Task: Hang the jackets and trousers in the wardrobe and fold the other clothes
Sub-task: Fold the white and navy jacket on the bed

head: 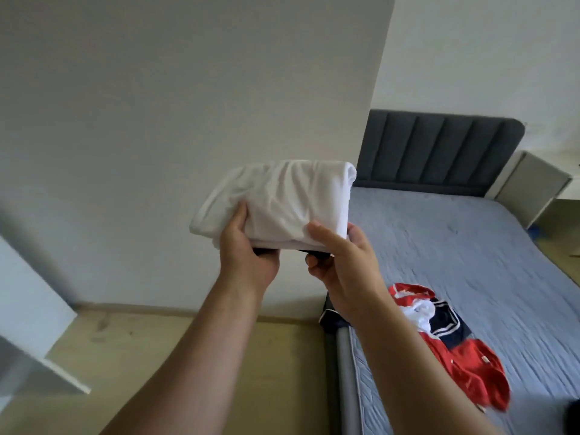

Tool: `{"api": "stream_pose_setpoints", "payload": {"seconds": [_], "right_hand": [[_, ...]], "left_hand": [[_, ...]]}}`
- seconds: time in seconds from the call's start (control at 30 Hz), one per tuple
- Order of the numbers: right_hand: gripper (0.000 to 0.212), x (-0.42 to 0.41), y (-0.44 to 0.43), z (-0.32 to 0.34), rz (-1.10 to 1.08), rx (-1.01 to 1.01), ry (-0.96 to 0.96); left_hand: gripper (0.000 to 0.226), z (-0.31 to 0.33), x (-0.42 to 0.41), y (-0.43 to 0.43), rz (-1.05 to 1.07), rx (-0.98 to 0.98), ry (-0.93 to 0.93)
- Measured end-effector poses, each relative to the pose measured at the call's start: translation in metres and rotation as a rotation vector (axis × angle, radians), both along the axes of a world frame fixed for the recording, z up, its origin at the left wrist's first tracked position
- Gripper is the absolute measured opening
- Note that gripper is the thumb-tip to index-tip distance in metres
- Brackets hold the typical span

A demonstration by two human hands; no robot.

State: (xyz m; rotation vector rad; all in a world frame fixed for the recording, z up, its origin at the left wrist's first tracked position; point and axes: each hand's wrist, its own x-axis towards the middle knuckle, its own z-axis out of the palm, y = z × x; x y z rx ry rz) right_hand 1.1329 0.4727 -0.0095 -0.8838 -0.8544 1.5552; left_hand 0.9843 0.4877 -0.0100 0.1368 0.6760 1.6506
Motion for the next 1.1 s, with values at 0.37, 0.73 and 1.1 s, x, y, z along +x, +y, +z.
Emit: {"api": "stream_pose_setpoints", "payload": {"seconds": [0.37, 0.73, 1.1], "right_hand": [[0.062, -0.185, 0.009, -0.014, 0.344, 0.009, -0.129], [0.062, -0.335, 0.012, -0.033, 0.862, 0.049, -0.155], [0.093, -0.469, -0.009, -0.005, 1.152, 0.398, -0.556]], "left_hand": [[0.034, 0.009, -0.202, -0.028, 0.338, -0.045, 0.207], [0.053, 0.003, -0.334, -0.098, 0.763, -0.14, 0.246], [0.059, 0.04, -0.402, -0.18, 1.391, -0.447, 0.589]]}}
